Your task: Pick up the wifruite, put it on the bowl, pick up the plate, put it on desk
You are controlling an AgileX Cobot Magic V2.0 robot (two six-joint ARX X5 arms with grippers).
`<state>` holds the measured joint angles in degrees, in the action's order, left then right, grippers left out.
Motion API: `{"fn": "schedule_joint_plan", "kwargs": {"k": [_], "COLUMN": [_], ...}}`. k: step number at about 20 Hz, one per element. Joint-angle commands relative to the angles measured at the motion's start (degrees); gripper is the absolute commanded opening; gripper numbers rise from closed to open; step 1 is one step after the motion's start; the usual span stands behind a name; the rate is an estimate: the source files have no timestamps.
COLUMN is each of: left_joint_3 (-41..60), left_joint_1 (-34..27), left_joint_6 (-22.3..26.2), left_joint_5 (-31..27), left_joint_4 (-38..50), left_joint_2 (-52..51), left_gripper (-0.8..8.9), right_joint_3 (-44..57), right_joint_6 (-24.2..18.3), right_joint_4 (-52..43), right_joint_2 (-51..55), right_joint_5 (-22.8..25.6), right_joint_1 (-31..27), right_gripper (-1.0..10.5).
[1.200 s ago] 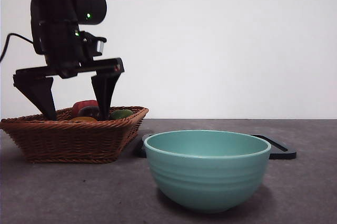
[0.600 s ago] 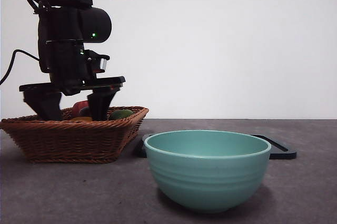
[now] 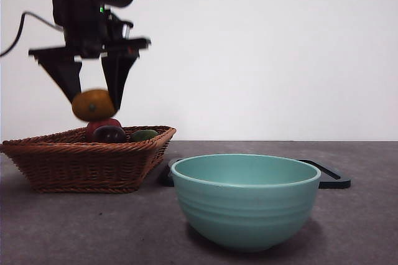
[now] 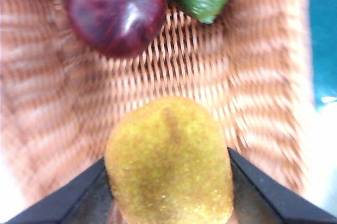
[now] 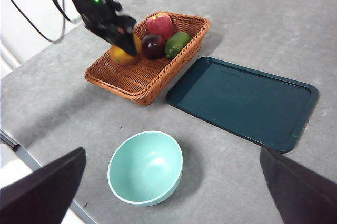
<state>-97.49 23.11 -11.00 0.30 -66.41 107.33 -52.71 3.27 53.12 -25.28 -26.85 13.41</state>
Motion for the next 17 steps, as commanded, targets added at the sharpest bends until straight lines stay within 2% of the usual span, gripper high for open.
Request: {"fn": "schedule_joint_plan", "kwargs": {"k": [1,7,10,13,17], "left_joint_3": [-3.3,-3.3,-3.3,-3.3,-3.3], "left_joint_1": [1.5,8.1,13.9,20.3,28.1], "left_joint_6": [1.1,1.4,0.6,-1.8,-5.8], "left_joint_5": [0.0,0.0,0.0,0.0,-0.1], "left_joint_4": [-3.2,-10.3,-13.0,-12.6,-7.9], "left_joint_2": [-2.2,-11.0,-13.2,-13.3,-12.3], "left_gripper": [2.35,2.35,2.35,2.35,2.35], "right_joint_3": [-0.9,-2.4,-3.9,-5.1,-6.9], "right_joint_6": [0.6,0.5,0.5,0.3,-2.1], "right_joint_4": [-0.4,2.0,4.9,9.6,15.2], "right_joint_2": [-0.3,-0.3,-0.3,-0.3,-0.1], "right_joint_5": [-0.1,-0.1,-0.1,-0.1,-0.1], "right_joint_1": [0.2,0.2,0.2,0.2,0.2], "right_gripper": [5.9,5.9,5.9,5.9,5.9]}}
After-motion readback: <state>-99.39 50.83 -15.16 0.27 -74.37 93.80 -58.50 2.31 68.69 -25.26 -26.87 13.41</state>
